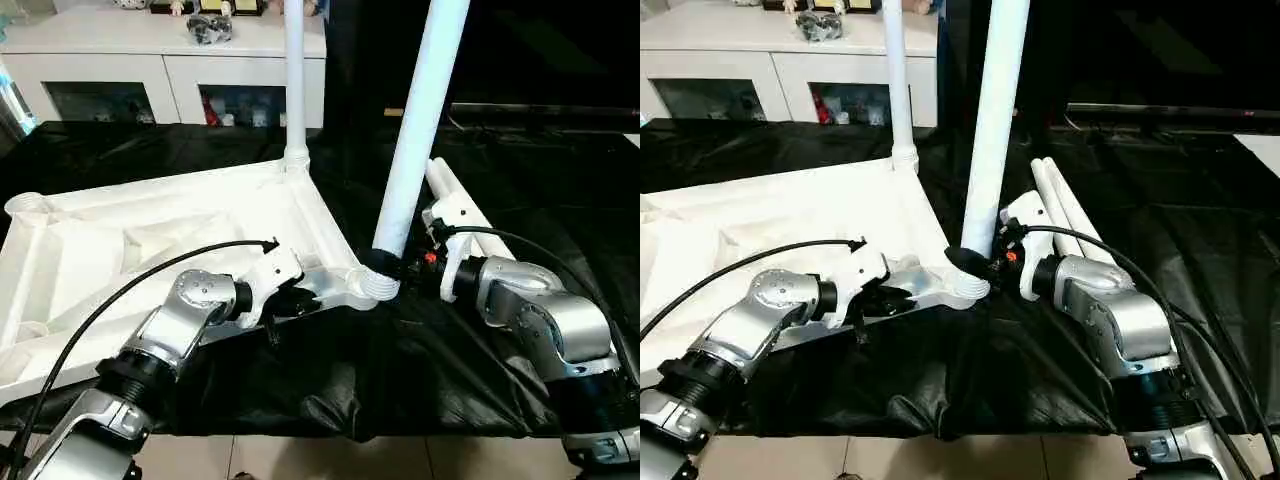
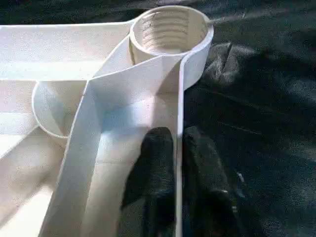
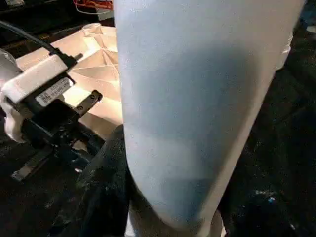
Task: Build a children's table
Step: Insert table leg to table base
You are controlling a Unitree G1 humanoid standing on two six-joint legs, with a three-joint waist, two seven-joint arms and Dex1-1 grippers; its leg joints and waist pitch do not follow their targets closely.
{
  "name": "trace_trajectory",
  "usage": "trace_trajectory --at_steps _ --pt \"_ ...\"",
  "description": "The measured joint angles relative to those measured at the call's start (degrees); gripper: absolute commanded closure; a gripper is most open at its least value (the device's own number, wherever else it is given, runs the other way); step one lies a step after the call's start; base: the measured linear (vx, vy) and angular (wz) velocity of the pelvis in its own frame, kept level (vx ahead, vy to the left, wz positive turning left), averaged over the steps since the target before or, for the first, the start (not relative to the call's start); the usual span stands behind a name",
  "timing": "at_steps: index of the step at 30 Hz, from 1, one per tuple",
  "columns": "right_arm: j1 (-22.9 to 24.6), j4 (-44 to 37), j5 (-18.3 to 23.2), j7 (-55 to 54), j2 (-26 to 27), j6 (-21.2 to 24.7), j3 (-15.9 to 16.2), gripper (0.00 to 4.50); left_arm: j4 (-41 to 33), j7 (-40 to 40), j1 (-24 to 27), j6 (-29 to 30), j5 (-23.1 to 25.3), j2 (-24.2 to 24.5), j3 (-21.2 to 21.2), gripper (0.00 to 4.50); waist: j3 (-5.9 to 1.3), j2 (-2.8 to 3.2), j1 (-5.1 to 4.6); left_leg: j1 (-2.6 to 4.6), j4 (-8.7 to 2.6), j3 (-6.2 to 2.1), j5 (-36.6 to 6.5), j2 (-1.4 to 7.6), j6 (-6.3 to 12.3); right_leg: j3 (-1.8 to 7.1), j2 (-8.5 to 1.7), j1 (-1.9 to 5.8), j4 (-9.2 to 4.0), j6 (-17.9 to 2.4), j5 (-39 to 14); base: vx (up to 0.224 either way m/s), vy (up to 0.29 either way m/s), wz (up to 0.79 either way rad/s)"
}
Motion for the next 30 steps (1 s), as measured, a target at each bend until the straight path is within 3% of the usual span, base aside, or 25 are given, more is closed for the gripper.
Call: trace_trajectory --at_steps 3,11,17,30 --pt "-0.9 2.2 -0.8 -0.1 0.5 -1.1 0.0 2.60 0.7 -0.2 -0.3 0.0 -0.2 0.0 0.1 4.50 0.01 0.02 -0.09 0.00 0.00 0.01 0.0 0.00 0.00 0.01 0.00 -0.01 -0.04 0.0 0.0 0.000 0.000 0.00" --pt "-4.2 11.1 -2.4 -1.1 3.6 -3.6 0.9 2.60 0.6 -1.2 -0.4 -0.5 0.5 0.3 0.1 4.50 0.00 -0.03 -0.67 0.02 0.01 0.02 0.0 -0.03 0.00 0.05 -0.01 -0.03 -0.10 0.0 0.0 0.000 0.000 0.00" --pt "-5.0 13.5 -3.7 0.1 3.9 -4.0 2.0 2.60 0.3 -1.4 -0.3 -0.5 0.5 0.3 0.1 4.50 0.01 -0.06 -0.57 0.01 -0.01 0.04 0.0 -0.03 0.00 0.06 -0.02 -0.04 -0.06 0.0 0.0 0.000 0.000 0.00" --pt "-8.3 22.5 -4.7 0.0 6.6 -9.9 1.5 2.60 -0.9 -3.2 0.2 -0.3 0.5 0.8 0.7 4.50 0.04 -0.16 -0.79 -0.01 -0.06 0.04 0.0 -0.03 -0.01 0.05 -0.02 -0.08 -0.08 0.0 0.0 0.000 0.000 0.00"
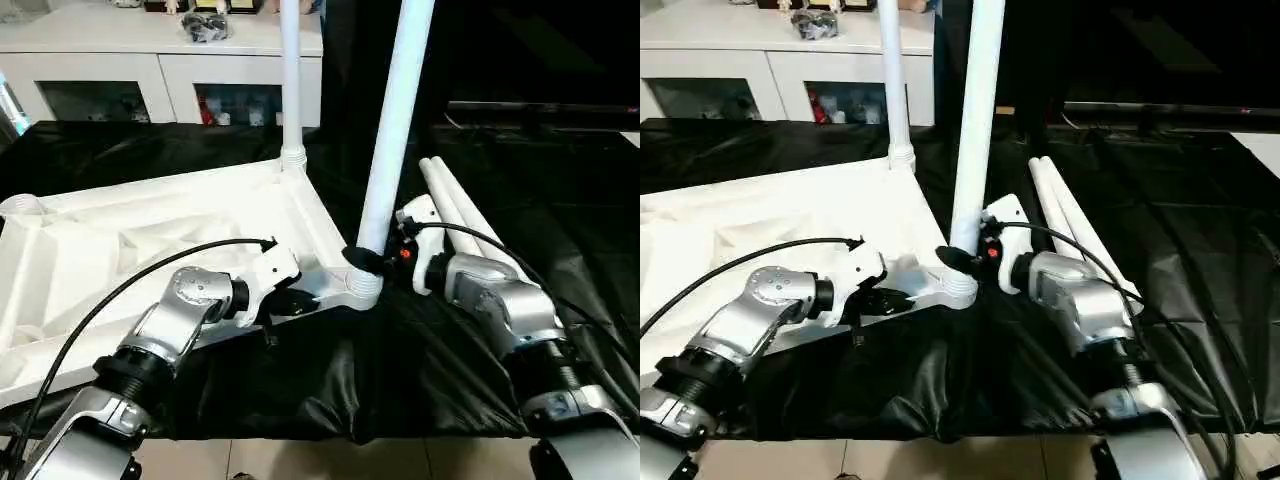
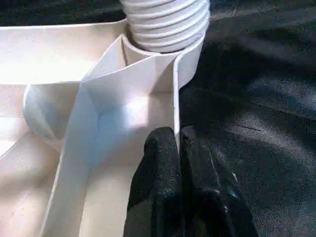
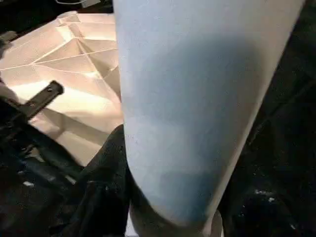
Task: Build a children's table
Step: Insert table leg to table base
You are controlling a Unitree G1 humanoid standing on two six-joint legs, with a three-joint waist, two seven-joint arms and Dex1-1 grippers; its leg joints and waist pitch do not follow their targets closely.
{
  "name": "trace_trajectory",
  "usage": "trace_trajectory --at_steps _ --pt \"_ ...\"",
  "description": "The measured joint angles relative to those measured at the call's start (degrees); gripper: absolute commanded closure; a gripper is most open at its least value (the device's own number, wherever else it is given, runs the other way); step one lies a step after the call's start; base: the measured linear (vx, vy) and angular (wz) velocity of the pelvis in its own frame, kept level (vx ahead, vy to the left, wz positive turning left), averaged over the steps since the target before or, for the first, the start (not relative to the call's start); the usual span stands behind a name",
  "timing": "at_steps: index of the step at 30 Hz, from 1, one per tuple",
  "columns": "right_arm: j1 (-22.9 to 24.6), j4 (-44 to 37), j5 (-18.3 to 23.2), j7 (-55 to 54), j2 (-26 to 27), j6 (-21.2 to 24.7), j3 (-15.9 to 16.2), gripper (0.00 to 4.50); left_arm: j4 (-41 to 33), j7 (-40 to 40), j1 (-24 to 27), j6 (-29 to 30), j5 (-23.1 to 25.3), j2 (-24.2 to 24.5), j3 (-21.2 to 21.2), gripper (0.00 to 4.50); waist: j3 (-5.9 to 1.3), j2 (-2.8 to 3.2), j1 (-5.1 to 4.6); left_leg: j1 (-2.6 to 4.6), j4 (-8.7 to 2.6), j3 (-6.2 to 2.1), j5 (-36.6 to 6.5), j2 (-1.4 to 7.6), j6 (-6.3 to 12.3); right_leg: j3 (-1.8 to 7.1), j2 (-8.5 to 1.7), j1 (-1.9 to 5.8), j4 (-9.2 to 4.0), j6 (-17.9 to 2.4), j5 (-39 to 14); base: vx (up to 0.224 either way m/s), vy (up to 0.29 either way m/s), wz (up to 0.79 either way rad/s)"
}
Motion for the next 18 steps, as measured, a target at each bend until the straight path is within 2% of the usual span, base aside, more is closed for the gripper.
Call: trace_trajectory --at_steps 11,18 --pt "-0.5 3.0 0.9 2.6 0.5 -1.2 -1.4 2.60 -1.5 -1.5 0.8 0.6 -0.2 0.7 0.6 4.50 -0.05 -0.11 -0.02 0.01 -0.13 0.01 0.0 0.00 -0.01 -0.02 0.00 -0.04 0.02 -0.1 0.1 0.000 0.000 0.00" --pt "1.4 4.0 3.8 3.7 1.1 -1.7 -4.8 2.60 -2.1 -1.9 1.0 1.1 -0.3 0.6 0.7 4.50 -0.06 -0.11 0.12 0.01 -0.19 0.04 0.0 0.00 -0.01 -0.02 0.00 -0.04 0.01 -0.1 0.1 0.000 0.000 0.00"
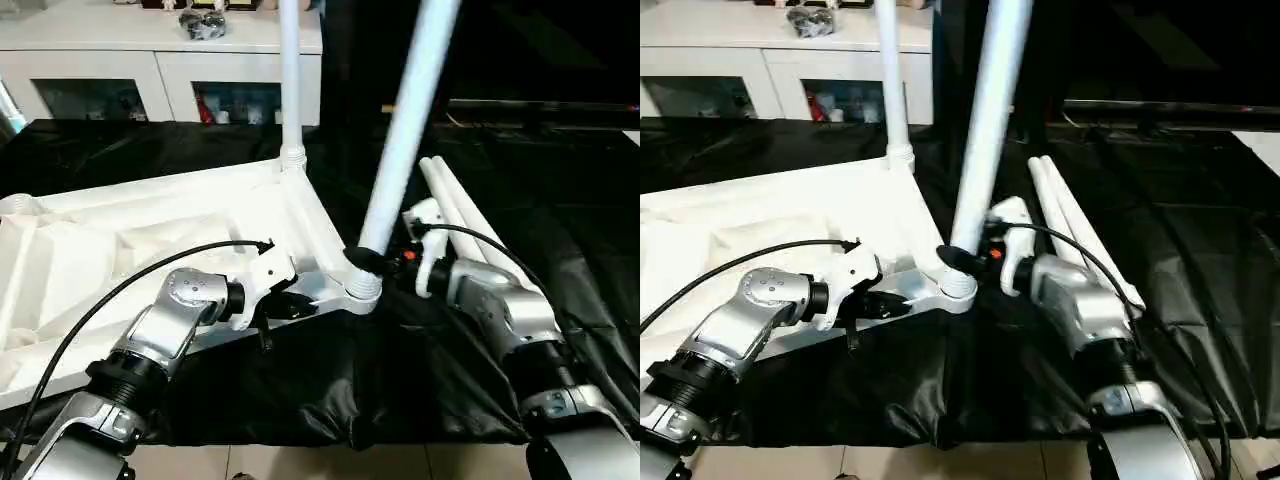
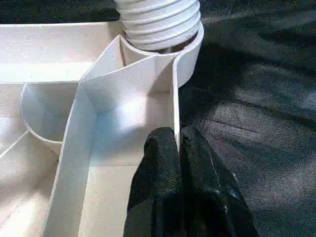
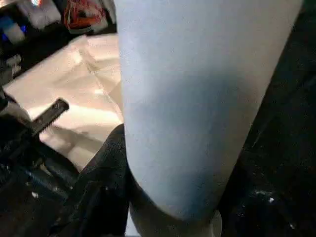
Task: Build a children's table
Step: Insert table leg to table base
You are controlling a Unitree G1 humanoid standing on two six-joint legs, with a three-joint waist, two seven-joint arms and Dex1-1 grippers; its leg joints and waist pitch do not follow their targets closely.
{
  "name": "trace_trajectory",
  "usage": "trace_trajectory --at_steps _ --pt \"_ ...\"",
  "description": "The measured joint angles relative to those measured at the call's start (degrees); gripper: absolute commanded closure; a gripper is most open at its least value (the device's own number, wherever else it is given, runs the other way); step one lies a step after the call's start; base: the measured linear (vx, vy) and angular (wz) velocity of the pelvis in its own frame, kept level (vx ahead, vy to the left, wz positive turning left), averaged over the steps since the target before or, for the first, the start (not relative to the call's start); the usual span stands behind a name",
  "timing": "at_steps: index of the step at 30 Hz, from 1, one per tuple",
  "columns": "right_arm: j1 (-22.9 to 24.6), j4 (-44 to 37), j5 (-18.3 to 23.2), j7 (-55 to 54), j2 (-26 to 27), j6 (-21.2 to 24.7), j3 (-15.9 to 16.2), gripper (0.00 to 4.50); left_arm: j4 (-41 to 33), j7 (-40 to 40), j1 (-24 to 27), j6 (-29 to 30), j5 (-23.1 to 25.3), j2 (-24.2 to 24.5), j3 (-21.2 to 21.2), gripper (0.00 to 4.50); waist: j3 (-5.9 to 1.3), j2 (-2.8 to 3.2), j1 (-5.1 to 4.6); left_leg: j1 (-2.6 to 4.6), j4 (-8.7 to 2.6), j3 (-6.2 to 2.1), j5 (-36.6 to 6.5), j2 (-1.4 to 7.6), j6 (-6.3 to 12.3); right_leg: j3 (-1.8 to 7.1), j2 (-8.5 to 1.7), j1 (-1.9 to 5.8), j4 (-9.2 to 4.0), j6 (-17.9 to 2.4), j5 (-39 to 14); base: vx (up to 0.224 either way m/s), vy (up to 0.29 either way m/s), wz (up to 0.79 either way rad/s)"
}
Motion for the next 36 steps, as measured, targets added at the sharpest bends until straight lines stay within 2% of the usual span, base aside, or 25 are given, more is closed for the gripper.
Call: trace_trajectory --at_steps 8,16,20,23,31,36 --pt "3.4 1.0 2.2 -0.2 1.9 -4.4 -3.5 2.60 0.7 1.0 -0.1 -0.1 0.4 -0.7 0.1 4.50 -0.07 0.13 0.16 0.05 -0.02 0.00 0.0 -0.01 -0.01 0.02 0.00 0.04 -0.04 0.0 0.0 0.000 0.000 0.00" --pt "7.9 -1.6 2.9 -1.2 2.2 -9.3 -4.0 2.60 2.6 1.4 -1.0 -0.8 0.6 -1.7 0.2 4.50 -0.09 0.26 0.49 0.06 -0.02 0.00 0.0 -0.04 0.00 0.03 -0.02 0.08 -0.09 0.1 0.0 0.000 0.000 0.00" --pt "9.2 -4.2 0.5 -2.6 2.0 -11.0 -2.5 2.60 3.0 1.5 -1.1 -1.0 0.7 -2.0 0.2 4.50 -0.05 0.39 0.57 0.05 -0.02 0.00 0.0 -0.04 0.00 0.03 -0.03 0.05 -0.13 0.1 -0.1 0.000 0.000 0.00" --pt "9.2 -6.8 -2.7 -2.8 0.2 -11.8 0.5 2.60 3.1 1.5 -1.2 -1.3 0.9 -2.0 0.1 4.50 -0.06 0.44 0.61 0.06 -0.03 0.00 0.0 -0.05 0.00 0.03 -0.04 0.06 -0.16 0.1 -0.1 0.000 0.000 0.00" --pt "5.4 -5.6 -6.5 -2.5 -1.1 -10.5 4.2 2.61 3.3 1.6 -1.2 -2.0 1.5 -1.5 0.2 4.50 -0.03 0.22 -0.07 0.05 -0.03 -0.06 0.0 -0.04 0.01 -0.05 -0.04 0.02 -0.31 0.1 -0.1 0.000 0.000 0.00" --pt "2.9 -4.1 -8.2 0.5 -2.6 -9.3 6.6 2.61 3.0 1.3 -1.1 -1.9 1.6 -1.4 0.1 4.50 -0.08 0.00 -0.36 0.05 -0.13 -0.10 0.0 -0.04 0.04 -0.13 -0.04 0.06 -0.92 0.1 -0.1 0.000 0.000 0.00"
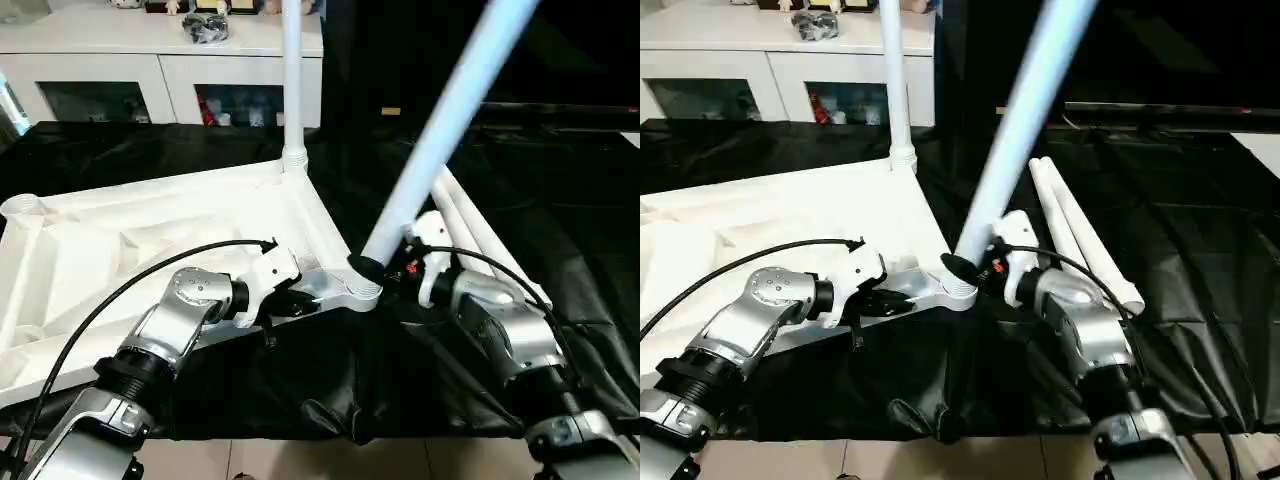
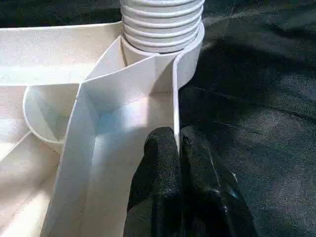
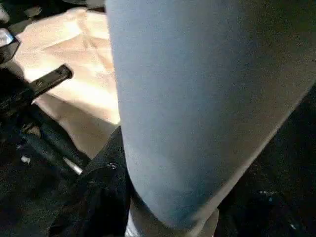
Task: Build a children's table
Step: Insert table leg to table base
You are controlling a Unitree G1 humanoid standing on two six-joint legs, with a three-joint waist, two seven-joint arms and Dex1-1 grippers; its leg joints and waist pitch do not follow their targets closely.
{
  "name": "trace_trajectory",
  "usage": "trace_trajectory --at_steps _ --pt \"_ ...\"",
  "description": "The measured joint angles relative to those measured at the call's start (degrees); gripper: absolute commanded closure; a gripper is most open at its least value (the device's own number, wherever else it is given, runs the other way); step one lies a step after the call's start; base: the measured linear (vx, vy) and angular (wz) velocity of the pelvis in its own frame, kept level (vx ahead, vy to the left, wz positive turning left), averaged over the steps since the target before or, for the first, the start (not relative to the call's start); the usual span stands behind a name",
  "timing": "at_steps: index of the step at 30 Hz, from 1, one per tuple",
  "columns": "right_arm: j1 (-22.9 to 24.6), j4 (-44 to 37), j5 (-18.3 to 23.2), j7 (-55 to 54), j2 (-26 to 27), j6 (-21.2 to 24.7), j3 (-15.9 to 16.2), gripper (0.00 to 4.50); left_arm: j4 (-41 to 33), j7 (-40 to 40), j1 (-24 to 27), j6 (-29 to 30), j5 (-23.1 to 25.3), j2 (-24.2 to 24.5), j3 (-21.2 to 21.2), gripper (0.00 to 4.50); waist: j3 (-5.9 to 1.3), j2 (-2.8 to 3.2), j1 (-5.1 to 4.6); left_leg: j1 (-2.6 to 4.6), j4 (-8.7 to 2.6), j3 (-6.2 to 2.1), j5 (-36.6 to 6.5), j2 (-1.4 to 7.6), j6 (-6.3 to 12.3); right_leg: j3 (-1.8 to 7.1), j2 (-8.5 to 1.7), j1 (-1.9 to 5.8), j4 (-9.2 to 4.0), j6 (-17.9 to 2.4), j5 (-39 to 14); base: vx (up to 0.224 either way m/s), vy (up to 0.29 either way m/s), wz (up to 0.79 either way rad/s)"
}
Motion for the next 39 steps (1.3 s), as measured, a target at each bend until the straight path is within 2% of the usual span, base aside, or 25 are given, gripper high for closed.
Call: trace_trajectory --at_steps 7,9,16,20,23,32,39 --pt "-1.8 2.9 -0.2 5.4 -0.9 -0.1 0.9 2.61 -2.5 -1.7 1.0 0.7 0.0 1.5 -0.4 4.50 -0.35 -0.80 -0.07 -0.02 -0.18 0.09 0.0 -0.01 0.01 0.06 0.00 0.11 -0.05 0.0 0.0 0.000 0.000 0.00" --pt "-2.3 3.6 -0.1 7.7 -1.2 -0.4 1.4 2.61 -3.8 -2.8 1.7 1.0 0.0 2.4 -0.5 4.50 -0.60 -1.29 -0.02 0.00 -0.37 0.10 0.0 0.00 0.00 0.03 0.01 0.05 0.02 0.0 0.0 0.000 0.000 0.00" --pt "-2.9 3.7 0.0 17.7 -3.7 -2.7 4.1 2.61 -8.5 -7.6 3.0 2.3 -0.7 5.6 -1.7 4.50 -0.90 -2.16 0.63 0.00 -0.55 0.11 -0.1 0.03 -0.08 -0.02 0.04 0.07 0.09 -0.4 0.3 0.000 0.000 0.00" --pt "-2.8 2.7 0.0 22.7 -5.0 -3.1 5.4 2.61 -10.5 -10.2 3.0 3.4 -1.0 7.1 -2.5 4.50 -0.92 -2.38 1.50 -0.04 -0.61 0.15 -0.3 0.04 -0.10 -0.02 0.05 0.06 0.05 -0.4 0.2 0.000 0.000 0.00" --pt "-2.0 1.9 0.1 24.3 -5.3 -3.9 5.5 2.61 -10.8 -11.4 3.0 3.7 -1.0 7.3 -2.5 4.50 -0.90 -2.43 1.80 -0.05 -0.62 0.18 -0.3 0.04 -0.09 -0.02 0.05 0.05 0.04 -0.4 0.2 0.000 0.000 0.00" --pt "-0.2 0.4 0.6 25.9 -5.5 -5.2 5.5 2.61 -11.9 -12.4 3.2 4.9 -1.0 8.1 -3.0 4.50 -0.87 -2.42 1.95 0.01 -0.56 0.18 -0.3 0.04 -0.10 0.01 0.05 0.14 0.06 -0.4 0.2 0.000 0.000 0.00" --pt "0.8 0.3 -1.0 22.9 -4.9 -8.4 5.5 2.61 -11.7 -10.5 3.2 5.7 -0.7 7.5 -2.8 4.50 -0.86 -2.37 1.73 0.10 -0.56 0.17 -0.3 0.04 -0.11 0.02 0.05 0.20 0.06 -0.5 0.2 0.000 0.000 0.00"
